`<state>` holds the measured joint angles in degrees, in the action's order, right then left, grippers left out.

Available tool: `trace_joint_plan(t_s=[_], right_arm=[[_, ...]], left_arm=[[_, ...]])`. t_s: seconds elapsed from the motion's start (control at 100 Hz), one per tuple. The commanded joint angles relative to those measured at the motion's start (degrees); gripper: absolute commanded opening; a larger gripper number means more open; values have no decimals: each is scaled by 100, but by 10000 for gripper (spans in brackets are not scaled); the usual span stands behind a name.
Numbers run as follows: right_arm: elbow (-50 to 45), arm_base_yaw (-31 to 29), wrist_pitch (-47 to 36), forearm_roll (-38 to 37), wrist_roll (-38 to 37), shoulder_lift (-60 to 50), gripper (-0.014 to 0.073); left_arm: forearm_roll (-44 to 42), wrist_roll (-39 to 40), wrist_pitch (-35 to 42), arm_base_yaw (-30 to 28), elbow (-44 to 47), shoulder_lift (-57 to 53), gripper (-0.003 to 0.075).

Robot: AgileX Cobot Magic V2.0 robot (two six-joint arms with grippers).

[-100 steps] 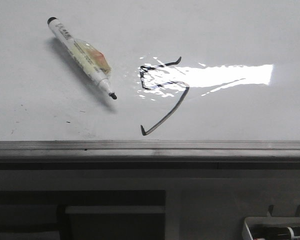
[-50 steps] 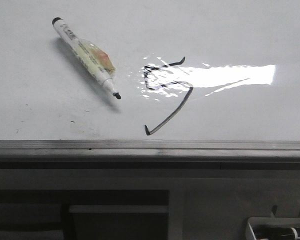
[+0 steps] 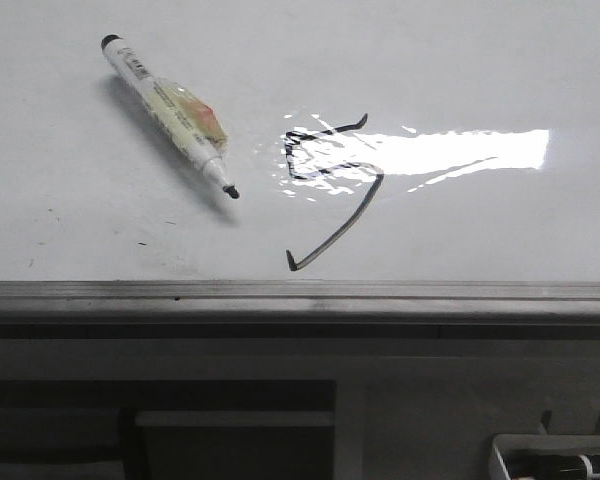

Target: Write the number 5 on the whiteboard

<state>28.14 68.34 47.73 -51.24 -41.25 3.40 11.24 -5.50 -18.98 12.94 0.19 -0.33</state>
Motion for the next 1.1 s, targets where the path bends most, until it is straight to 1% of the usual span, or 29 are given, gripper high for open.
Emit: trace_joint_plan(t_s=[0.0,0.1,0.77,0.84,0.92,1.011,1.091], right_arm=[[109,-10,-287,-327,5,92,-61],[109,-10,-287,-327,5,92,-61],[109,-10,-287,-327,5,92,-61],[94,-10,101,-337,5,92,-61],[38,-10,572,-525,5,92,-61],[-121,-48,354,-729,5,92,-61],[-157,-287,41,-784,5,92,-61]], left_arm=[[17,118,263,-128,102,-152,-20],[17,118,275,-209,102,-152,-20],[17,118,275,-209,102,-152,-20],[17,118,275,-209,102,-152,-20],[17,118,275,-209,102,-152,-20],[17,118,275,-209,102,-152,-20],[17,118,275,-209,102,-152,-20]])
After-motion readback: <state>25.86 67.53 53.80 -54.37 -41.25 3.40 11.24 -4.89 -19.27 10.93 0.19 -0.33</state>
